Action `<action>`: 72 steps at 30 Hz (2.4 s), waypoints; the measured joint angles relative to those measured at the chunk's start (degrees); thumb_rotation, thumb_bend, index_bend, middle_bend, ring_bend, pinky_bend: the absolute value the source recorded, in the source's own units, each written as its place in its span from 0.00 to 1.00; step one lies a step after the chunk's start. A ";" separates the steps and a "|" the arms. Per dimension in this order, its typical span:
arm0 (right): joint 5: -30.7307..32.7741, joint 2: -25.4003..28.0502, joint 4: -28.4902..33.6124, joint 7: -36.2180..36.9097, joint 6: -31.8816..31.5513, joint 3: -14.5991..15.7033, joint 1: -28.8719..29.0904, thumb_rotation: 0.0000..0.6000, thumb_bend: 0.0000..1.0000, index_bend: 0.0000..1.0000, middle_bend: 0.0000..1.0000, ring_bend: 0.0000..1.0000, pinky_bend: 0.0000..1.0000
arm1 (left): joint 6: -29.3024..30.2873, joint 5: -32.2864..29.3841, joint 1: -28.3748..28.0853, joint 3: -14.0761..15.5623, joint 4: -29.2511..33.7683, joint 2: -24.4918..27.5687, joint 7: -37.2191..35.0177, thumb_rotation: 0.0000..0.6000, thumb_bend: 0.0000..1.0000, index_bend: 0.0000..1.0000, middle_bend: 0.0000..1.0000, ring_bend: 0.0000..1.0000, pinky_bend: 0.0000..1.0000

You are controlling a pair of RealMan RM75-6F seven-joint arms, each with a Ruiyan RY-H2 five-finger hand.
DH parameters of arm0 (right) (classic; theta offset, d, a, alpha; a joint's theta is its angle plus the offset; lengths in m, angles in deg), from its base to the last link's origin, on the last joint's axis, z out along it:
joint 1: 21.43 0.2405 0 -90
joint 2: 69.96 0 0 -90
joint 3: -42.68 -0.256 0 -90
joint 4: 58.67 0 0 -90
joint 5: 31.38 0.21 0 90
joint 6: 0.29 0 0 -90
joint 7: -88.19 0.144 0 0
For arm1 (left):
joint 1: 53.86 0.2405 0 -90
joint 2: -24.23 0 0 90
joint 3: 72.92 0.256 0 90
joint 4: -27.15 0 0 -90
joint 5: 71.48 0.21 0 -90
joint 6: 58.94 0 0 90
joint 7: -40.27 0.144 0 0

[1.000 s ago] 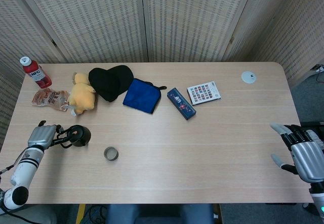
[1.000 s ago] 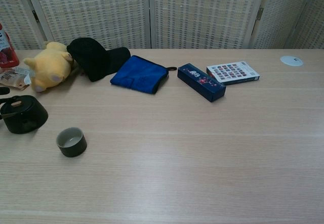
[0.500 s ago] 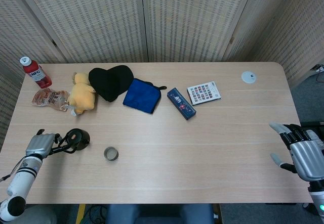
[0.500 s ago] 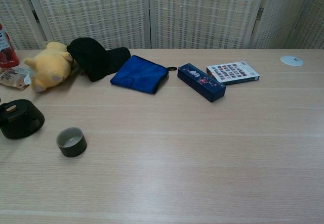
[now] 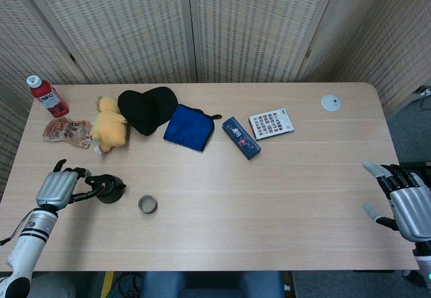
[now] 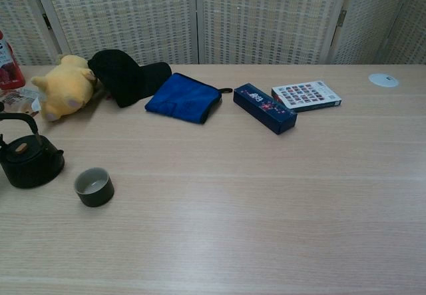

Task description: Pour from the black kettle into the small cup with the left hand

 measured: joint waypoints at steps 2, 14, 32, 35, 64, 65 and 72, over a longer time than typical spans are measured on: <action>0.36 0.37 0.18 -0.14 -0.45 -0.38 -0.12 1.00 0.24 0.16 0.21 0.17 0.17 | 1.08 4.52 1.10 0.44 -0.13 0.10 -2.26 0.00 0.02 0.31 0.31 0.29 0.00; 0.93 0.86 0.37 -0.23 -0.82 -0.84 -0.29 1.00 0.24 0.16 0.21 0.17 0.17 | 1.64 9.28 3.84 1.88 2.17 1.51 -2.95 0.00 0.02 0.32 0.31 0.29 0.00; 2.37 1.54 0.19 -0.16 -1.30 -1.78 -0.50 1.00 0.24 0.16 0.21 0.17 0.17 | 2.03 9.27 5.69 2.18 3.70 -1.62 1.21 0.00 0.02 0.37 0.30 0.29 0.00; 2.45 1.95 0.45 -0.29 -1.51 -2.03 -0.50 1.00 0.24 0.16 0.21 0.17 0.17 | 2.11 8.87 5.95 2.19 3.34 -2.25 2.35 0.00 0.02 0.37 0.30 0.29 0.00; 2.95 2.19 0.34 -0.10 -1.30 -2.04 -0.87 1.00 0.24 0.16 0.21 0.17 0.17 | 3.85 6.66 7.03 1.75 5.37 -4.87 10.64 0.00 0.02 0.37 0.34 0.33 0.00; 2.96 2.16 0.32 -0.07 -1.32 -2.04 -0.89 1.00 0.24 0.16 0.21 0.17 0.17 | 3.86 6.59 7.03 1.73 5.51 -4.88 10.80 0.00 0.02 0.37 0.34 0.33 0.00; 3.25 1.99 0.06 -0.01 -1.17 -2.08 -0.94 1.00 0.24 0.16 0.21 0.17 0.17 | 3.72 6.11 6.93 1.74 5.99 -5.23 11.99 0.00 0.02 0.38 0.34 0.34 0.00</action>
